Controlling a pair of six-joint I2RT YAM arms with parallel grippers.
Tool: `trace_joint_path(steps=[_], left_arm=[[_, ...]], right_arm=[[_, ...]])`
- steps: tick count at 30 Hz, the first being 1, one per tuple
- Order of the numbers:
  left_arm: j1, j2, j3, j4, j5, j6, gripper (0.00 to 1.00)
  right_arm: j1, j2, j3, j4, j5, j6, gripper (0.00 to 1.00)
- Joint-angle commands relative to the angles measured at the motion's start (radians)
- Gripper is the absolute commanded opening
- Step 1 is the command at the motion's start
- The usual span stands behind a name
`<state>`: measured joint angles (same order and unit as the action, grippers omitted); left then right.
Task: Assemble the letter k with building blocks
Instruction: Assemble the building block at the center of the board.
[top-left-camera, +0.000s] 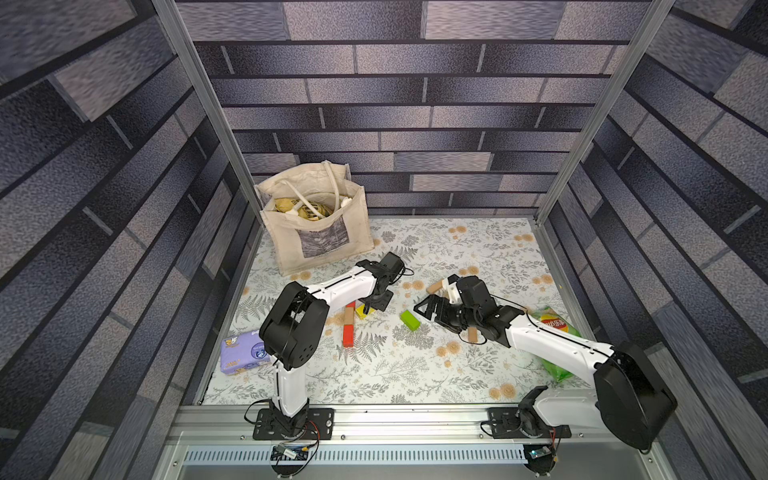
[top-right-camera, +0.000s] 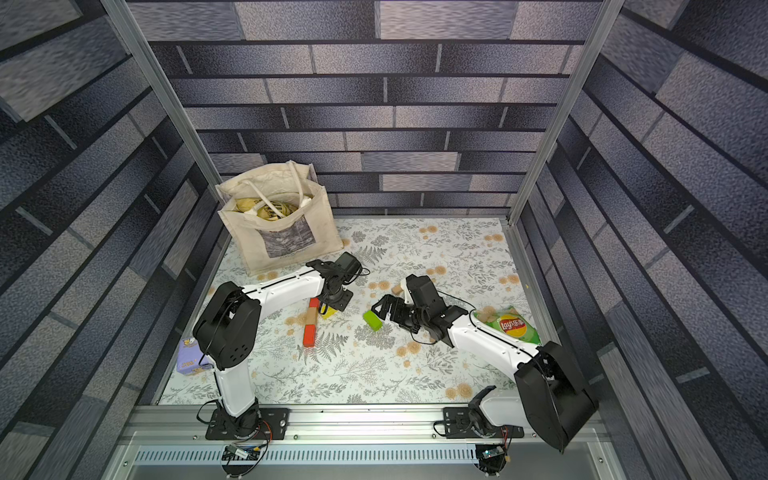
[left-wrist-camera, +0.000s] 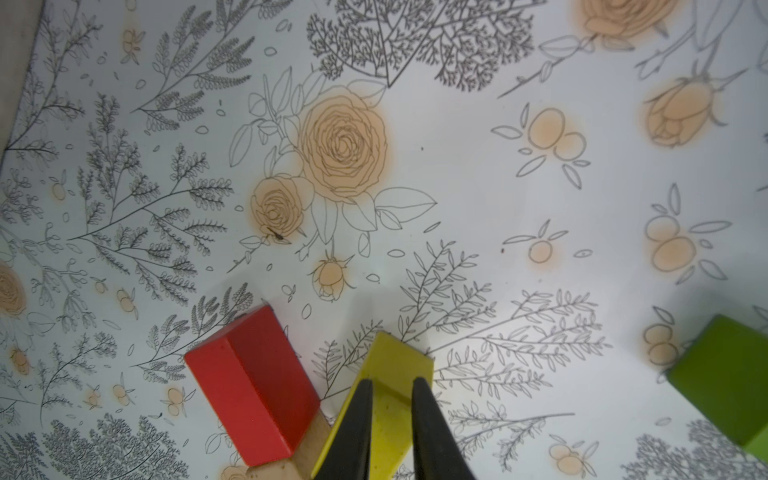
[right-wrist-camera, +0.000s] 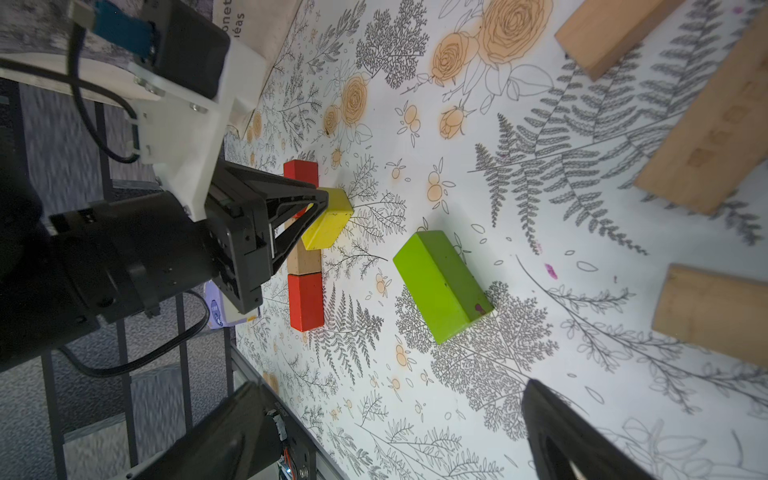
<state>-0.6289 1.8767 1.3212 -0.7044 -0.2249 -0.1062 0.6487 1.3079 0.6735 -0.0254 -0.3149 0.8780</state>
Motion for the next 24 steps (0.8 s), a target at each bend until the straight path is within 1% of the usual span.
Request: trace_joint_path(steps=[1,11,14,19,21,24], left_arm=[[-0.003,-0.019,0.006,-0.039,-0.031,-0.016,0.21],[-0.010,-0.022,0.005,-0.049,-0.049,-0.004,0.23],[-0.014,-0.029,0.012,-0.043,-0.048,0.004,0.25],[-0.021,-0.107,0.039,-0.029,-0.043,0.019,0.30],[-0.003,-0.160,0.039,-0.028,-0.055,0.005,0.31],[0.070,-0.218,0.007,-0.036,-0.033,-0.053,0.27]], right_arm=[[0.007,-0.024,-0.017,-0.016,0.007,-0.012,1.00],[0.008,-0.033,-0.025,-0.017,0.010,-0.011,1.00],[0.008,-0.036,-0.026,-0.019,0.011,-0.011,1.00],[0.007,-0.032,-0.023,-0.019,0.011,-0.011,1.00],[0.008,-0.030,-0.023,-0.016,0.010,-0.011,1.00],[0.008,-0.029,-0.025,-0.011,0.010,-0.010,1.00]])
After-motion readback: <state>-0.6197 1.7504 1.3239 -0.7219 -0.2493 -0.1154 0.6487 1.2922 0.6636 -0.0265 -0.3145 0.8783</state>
